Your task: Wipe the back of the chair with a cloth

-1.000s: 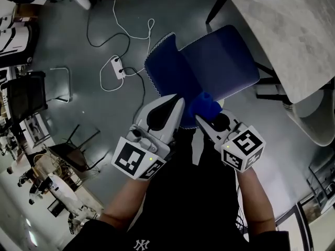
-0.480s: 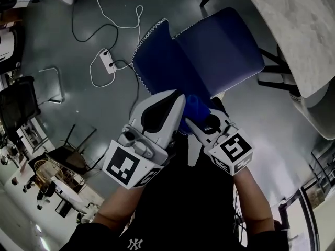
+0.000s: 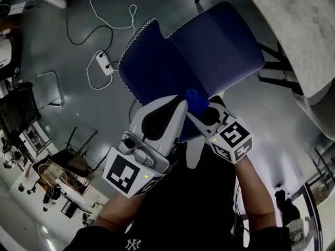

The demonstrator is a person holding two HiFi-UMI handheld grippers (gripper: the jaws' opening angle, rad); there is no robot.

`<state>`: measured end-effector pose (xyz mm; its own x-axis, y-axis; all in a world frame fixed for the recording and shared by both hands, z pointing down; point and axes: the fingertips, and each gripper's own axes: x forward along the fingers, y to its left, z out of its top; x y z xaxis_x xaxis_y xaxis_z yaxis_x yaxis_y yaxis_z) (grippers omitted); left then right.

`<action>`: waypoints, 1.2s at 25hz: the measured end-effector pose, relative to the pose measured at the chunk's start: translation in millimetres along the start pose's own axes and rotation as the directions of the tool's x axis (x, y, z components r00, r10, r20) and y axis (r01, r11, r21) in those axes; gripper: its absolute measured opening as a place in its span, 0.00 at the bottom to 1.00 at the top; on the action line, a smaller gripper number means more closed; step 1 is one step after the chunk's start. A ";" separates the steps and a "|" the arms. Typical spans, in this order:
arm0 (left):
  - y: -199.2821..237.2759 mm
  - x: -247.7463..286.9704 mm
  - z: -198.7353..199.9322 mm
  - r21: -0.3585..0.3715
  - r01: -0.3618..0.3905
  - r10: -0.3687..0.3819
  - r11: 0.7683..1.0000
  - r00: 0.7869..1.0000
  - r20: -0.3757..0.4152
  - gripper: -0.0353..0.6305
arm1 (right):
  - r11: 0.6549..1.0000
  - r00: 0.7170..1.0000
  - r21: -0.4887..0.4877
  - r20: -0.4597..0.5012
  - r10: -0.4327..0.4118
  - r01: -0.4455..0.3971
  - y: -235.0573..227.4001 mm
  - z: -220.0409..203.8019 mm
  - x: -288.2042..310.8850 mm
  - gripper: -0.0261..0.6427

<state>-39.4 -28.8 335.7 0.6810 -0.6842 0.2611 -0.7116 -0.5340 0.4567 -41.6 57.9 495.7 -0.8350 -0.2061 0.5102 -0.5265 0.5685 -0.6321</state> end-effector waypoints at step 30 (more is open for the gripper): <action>19.8 94.9 -59.5 -0.019 -0.125 0.123 0.992 0.987 -0.106 0.07 | 0.920 0.941 0.242 -0.065 0.332 -0.308 -83.8 -56.5 26.0 0.17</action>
<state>21.4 -74.7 420.1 0.6031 -0.6880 0.4037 -0.7879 -0.4347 0.4361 -10.2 49.9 594.9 -0.9503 0.0463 0.3079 -0.2659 0.3942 -0.8797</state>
